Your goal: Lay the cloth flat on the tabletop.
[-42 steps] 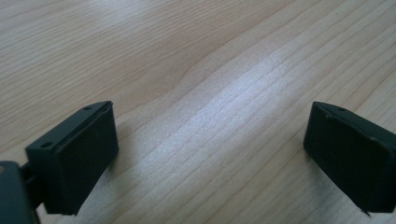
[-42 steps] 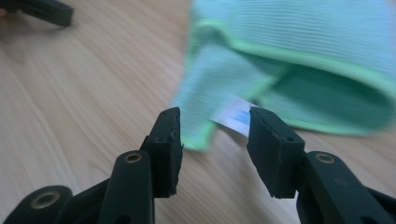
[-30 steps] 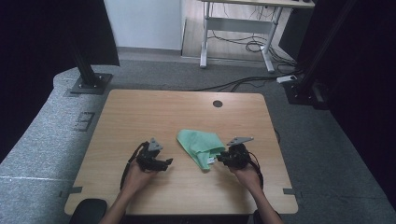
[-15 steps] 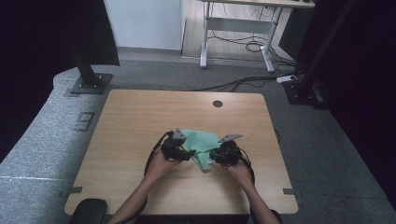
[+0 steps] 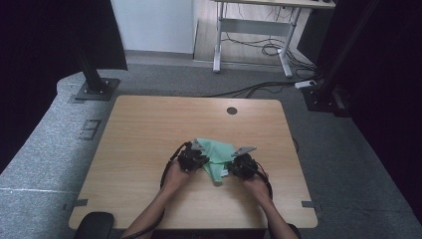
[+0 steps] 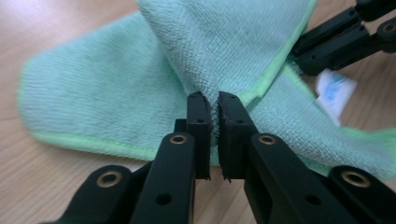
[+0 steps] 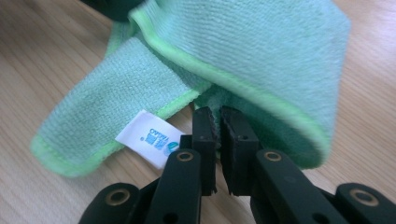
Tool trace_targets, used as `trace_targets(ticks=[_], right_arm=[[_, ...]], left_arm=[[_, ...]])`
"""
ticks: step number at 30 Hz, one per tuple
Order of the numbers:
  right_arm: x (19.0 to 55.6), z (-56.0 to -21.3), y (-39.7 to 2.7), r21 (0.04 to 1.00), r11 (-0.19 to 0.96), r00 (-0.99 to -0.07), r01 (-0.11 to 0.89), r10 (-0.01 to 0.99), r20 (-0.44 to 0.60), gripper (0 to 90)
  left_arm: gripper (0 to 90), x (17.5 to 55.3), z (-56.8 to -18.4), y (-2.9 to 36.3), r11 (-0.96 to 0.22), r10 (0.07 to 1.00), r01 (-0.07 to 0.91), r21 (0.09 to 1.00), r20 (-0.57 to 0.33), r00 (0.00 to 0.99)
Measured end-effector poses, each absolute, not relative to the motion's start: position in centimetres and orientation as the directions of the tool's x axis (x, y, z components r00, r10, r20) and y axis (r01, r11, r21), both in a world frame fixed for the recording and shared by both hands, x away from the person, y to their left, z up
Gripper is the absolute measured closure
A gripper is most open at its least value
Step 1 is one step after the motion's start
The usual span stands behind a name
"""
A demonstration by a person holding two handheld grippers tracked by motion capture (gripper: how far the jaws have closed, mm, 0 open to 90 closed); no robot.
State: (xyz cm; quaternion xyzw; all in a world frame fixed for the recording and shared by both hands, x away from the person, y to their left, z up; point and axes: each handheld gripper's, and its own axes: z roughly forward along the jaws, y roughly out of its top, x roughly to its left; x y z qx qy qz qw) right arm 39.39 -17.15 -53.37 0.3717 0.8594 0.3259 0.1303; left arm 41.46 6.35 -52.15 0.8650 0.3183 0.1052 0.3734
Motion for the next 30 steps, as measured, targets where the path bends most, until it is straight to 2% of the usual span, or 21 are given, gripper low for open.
trace_targets(ticks=[8,19,23,25,26,28,30], right_arm=[[38.5,-49.7,-19.4,0.721,0.474,-0.678,0.505,0.735,-0.009,83.8],[37.3,-42.9,-21.5,0.806,0.441,-0.672,0.395,0.736,-0.073,84.3],[38.2,-40.5,-21.5,0.828,0.43,-0.645,0.359,0.756,-0.113,85.0],[39.7,-40.2,-21.3,0.827,0.423,-0.629,0.369,0.77,-0.113,82.4],[40.6,-40.4,-21.1,0.822,0.412,-0.62,0.394,0.779,-0.094,79.2],[42.4,-41.5,-20.5,0.802,0.405,-0.6,0.439,0.797,-0.074,67.8],[43.3,-42.9,-20.0,0.786,0.4,-0.6,0.471,0.799,-0.047,62.3]], left_arm=[[84.7,40.9,-47.5,9.1,-0.429,0.64,0.451,0.783,-0.089,0.763],[84.5,39.8,-39.7,13.0,-0.342,0.635,0.405,0.848,-0.109,0.765],[84.2,40.8,-39.0,14.2,-0.314,0.679,0.433,0.845,-0.119,0.725],[82.7,42.4,-39.9,14.8,-0.301,0.717,0.468,0.831,-0.126,0.686],[78.4,43.3,-40.6,15.0,-0.292,0.745,0.487,0.823,-0.123,0.656],[57.1,45.0,-42.4,15.7,-0.289,0.803,0.528,0.798,-0.098,0.588],[44.6,45.9,-44.1,16.4,-0.289,0.838,0.569,0.77,-0.084,0.54]])
